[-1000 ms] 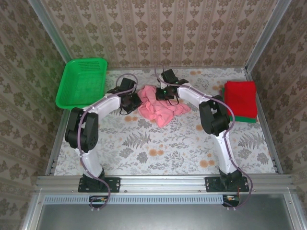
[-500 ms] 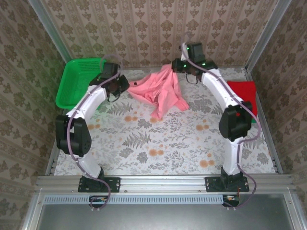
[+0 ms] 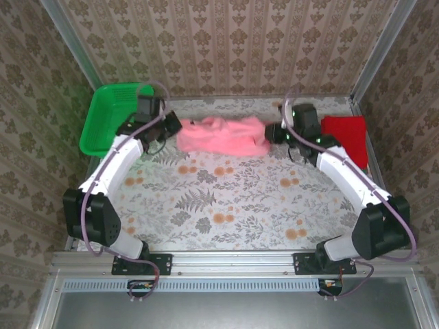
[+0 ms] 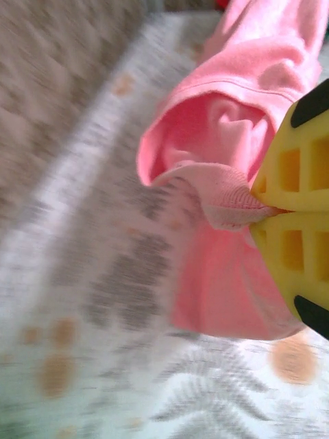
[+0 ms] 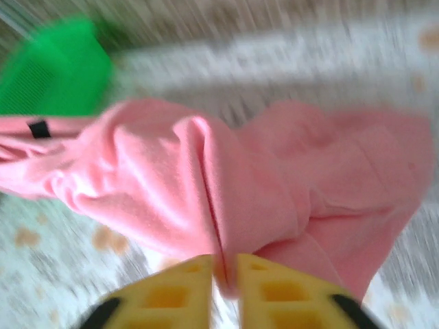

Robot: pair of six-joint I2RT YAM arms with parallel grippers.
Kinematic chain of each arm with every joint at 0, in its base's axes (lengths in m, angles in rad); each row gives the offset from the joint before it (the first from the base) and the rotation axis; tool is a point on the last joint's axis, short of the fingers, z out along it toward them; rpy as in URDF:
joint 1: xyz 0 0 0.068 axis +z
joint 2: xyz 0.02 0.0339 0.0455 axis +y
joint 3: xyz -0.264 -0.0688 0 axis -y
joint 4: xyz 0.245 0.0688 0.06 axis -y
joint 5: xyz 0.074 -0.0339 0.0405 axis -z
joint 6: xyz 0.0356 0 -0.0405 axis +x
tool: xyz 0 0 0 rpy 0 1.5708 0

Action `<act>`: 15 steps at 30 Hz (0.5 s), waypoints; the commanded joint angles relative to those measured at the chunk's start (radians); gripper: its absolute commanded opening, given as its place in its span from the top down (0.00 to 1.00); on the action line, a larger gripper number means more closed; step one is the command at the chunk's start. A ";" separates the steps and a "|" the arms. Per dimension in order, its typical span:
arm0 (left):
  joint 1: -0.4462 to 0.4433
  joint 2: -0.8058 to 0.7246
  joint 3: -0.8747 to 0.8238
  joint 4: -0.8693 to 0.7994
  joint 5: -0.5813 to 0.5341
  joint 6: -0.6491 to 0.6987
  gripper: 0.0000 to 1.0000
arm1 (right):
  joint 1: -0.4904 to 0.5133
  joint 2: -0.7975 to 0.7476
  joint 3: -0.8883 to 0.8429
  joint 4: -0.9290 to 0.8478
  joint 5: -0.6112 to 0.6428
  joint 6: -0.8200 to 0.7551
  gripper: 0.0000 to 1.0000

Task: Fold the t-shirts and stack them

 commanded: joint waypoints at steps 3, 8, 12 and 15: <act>-0.107 0.025 -0.249 0.009 0.037 -0.039 1.00 | 0.017 -0.141 -0.174 -0.027 0.069 0.035 0.27; -0.128 0.038 -0.342 0.086 0.026 -0.090 1.00 | 0.050 -0.036 -0.087 -0.068 0.072 -0.021 0.20; -0.125 0.043 -0.336 0.076 -0.021 -0.088 1.00 | 0.077 0.128 0.012 -0.085 0.063 -0.044 0.18; -0.110 0.035 -0.328 0.083 -0.044 -0.095 1.00 | 0.075 0.203 0.049 -0.078 0.049 -0.023 0.22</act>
